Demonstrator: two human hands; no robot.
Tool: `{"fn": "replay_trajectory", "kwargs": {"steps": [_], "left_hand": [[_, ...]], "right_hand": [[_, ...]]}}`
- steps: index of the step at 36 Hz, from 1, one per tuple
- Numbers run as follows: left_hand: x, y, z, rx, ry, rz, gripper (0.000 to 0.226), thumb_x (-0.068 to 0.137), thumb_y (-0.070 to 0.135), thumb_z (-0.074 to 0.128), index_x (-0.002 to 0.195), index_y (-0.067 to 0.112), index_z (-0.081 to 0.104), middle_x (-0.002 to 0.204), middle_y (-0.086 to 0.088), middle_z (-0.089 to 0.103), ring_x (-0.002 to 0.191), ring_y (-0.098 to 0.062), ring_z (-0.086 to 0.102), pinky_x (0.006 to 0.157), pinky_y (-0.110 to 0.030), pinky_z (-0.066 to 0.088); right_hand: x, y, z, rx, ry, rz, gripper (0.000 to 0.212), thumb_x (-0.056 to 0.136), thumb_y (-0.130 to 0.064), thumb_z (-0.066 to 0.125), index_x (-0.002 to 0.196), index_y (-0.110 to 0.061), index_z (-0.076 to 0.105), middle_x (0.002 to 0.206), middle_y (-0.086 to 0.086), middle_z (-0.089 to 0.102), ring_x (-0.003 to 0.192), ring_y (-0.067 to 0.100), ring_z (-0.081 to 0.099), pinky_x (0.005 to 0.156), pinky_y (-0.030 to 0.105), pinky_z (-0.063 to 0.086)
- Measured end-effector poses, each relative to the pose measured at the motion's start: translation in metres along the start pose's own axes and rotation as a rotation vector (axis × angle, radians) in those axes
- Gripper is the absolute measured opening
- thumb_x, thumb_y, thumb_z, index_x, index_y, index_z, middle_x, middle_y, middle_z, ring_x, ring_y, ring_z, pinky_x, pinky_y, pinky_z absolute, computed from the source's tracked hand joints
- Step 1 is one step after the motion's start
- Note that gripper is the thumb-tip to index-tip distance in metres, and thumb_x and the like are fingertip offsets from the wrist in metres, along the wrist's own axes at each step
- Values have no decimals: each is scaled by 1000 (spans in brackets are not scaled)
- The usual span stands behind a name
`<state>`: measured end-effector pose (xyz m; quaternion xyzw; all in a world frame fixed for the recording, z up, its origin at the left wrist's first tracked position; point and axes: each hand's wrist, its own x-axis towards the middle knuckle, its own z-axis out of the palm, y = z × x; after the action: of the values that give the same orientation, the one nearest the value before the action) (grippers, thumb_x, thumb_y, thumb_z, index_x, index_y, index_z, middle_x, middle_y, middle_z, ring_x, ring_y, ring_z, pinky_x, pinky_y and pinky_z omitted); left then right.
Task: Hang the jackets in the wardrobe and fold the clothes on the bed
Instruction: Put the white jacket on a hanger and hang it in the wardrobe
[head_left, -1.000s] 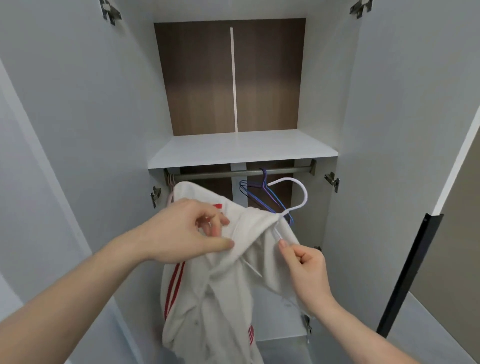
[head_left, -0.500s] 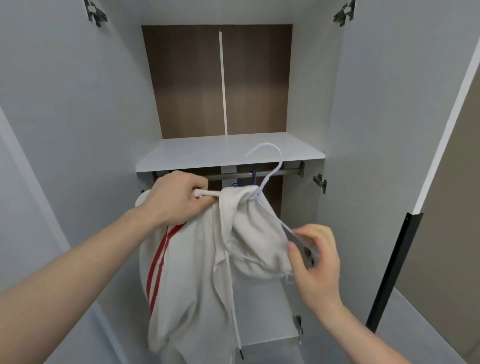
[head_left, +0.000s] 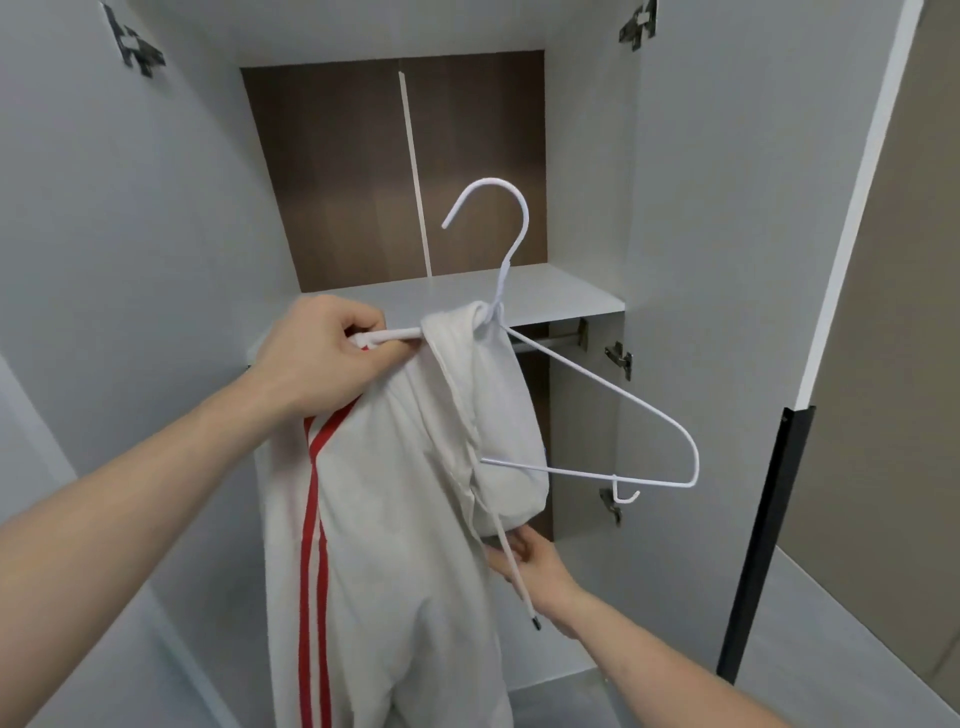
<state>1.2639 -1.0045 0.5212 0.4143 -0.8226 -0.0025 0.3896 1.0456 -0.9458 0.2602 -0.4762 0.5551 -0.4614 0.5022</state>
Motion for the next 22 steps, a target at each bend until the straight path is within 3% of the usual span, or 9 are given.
{"fn": "replay_trajectory", "kwargs": {"steps": [2, 4, 6, 8, 9, 12, 15, 19, 22], "left_hand": [[0, 4, -5, 4, 17, 8, 50, 76, 66, 61, 58, 20, 60, 50, -1, 47, 49, -11, 37, 51, -30, 32], [0, 6, -9, 2, 21, -1, 51, 75, 67, 61, 59, 18, 62, 52, -4, 49, 49, -10, 39, 51, -30, 33], [0, 7, -13, -5, 26, -16, 54, 75, 67, 63, 60, 15, 63, 55, -7, 50, 50, -10, 39, 51, -29, 34], [-2, 7, -17, -11, 27, -31, 56, 73, 68, 63, 61, 13, 63, 56, -9, 50, 50, -9, 39, 50, -28, 33], [-3, 7, -19, -14, 23, -36, 56, 73, 68, 63, 60, 13, 63, 56, -9, 50, 50, -8, 39, 49, -28, 33], [-7, 5, -25, -45, 4, -42, 51, 73, 65, 64, 58, 17, 63, 54, -7, 50, 48, -6, 40, 43, -17, 30], [-11, 4, -28, -76, -7, -38, 49, 73, 63, 66, 56, 18, 63, 54, -7, 50, 48, -5, 41, 43, -16, 33], [-11, 5, -29, -114, -12, -24, 47, 73, 62, 67, 54, 19, 61, 51, -2, 47, 49, -5, 41, 45, -16, 33], [-7, 5, -30, -121, -13, -11, 47, 74, 62, 68, 55, 19, 61, 53, -4, 48, 49, -5, 41, 45, -17, 33]], "right_hand": [[1, -14, 7, -13, -110, 5, 16, 83, -13, 78, 88, -28, 74, 76, -19, 72, 68, -5, 67, 66, 11, 51], [4, -20, 15, -46, -224, 14, 32, 79, -12, 71, 60, -39, 73, 57, -25, 61, 54, -9, 57, 60, 6, 45], [5, -21, 21, -92, -321, 43, 34, 83, -5, 70, 80, -38, 80, 73, -22, 70, 71, -8, 65, 73, 11, 50], [9, -18, 25, -115, -352, 52, 34, 88, -3, 72, 117, -19, 76, 103, -8, 77, 98, 4, 71, 86, 20, 54], [8, -18, 27, -128, -368, 59, 36, 88, -5, 72, 123, -14, 73, 107, -4, 76, 101, 6, 71, 85, 21, 54], [7, -19, 27, -177, -368, 55, 27, 89, -12, 74, 115, -16, 75, 103, -10, 76, 92, -3, 70, 74, 12, 53], [9, -22, 23, -111, -285, 2, 31, 90, -13, 76, 118, -25, 69, 106, -16, 76, 100, -5, 68, 72, 12, 54], [11, -29, 22, -38, -278, 18, 33, 86, -10, 80, 112, -29, 71, 105, -17, 77, 99, -4, 70, 78, 15, 55], [9, -32, 30, -59, -330, 56, 34, 86, -15, 81, 110, -34, 68, 102, -26, 75, 94, -12, 68, 74, 11, 53]]}}
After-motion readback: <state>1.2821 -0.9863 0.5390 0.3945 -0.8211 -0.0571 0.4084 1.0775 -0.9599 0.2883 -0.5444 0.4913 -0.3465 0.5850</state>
